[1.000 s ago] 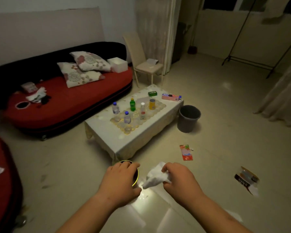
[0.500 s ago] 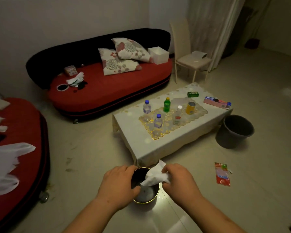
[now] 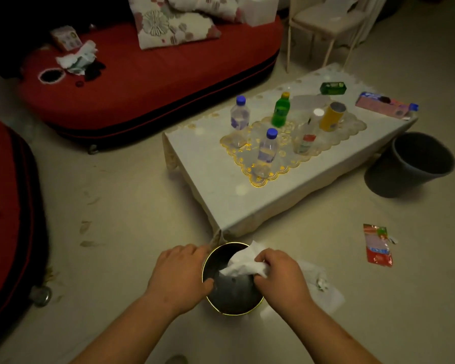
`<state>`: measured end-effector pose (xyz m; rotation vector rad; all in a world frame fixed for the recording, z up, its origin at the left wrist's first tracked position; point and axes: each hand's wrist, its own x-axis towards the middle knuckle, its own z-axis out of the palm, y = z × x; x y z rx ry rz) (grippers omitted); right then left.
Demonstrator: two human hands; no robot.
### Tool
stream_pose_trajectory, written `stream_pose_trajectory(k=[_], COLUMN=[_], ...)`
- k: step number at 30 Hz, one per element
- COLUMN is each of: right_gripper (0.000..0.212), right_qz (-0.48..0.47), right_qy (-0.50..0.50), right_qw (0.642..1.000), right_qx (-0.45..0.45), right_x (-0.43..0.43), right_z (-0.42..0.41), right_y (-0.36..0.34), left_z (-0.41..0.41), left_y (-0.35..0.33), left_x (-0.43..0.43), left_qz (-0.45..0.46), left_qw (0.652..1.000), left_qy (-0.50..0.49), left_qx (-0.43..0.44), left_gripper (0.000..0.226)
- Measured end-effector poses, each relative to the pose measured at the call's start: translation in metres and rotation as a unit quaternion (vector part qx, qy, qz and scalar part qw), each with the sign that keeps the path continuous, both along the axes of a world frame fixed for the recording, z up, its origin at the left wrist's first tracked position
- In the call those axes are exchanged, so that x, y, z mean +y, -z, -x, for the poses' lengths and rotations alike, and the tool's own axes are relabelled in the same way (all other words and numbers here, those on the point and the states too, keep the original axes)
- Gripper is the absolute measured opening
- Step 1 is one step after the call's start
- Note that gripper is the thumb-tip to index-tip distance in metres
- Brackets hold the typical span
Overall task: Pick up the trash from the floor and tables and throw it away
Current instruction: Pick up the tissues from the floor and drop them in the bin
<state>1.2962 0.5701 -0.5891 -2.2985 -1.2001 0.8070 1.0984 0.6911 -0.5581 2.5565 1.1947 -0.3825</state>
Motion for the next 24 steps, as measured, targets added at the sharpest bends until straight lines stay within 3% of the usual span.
stream_pose_trajectory(k=[7, 12, 24], right_gripper=[0.029, 0.044, 0.041], right_qz=[0.063, 0.084, 0.136], right_qy=[-0.017, -0.020, -0.013], right_qw=[0.998, 0.996, 0.989], right_qx=[0.015, 0.031, 0.060], right_x=[0.025, 0.028, 0.002], right_z=[0.002, 0.004, -0.003], right_y=[0.131, 0.181, 0.157], left_z=[0.000, 0.002, -0.012], left_y=[0.117, 0.161, 0.132], left_x=[0.019, 0.021, 0.013], left_qz=[0.020, 0.036, 0.048], left_qw=[0.999, 0.997, 0.997], left_qy=[0.002, -0.008, -0.004], left_qx=[0.045, 0.061, 0.061], left_gripper=[0.066, 0.065, 0.064])
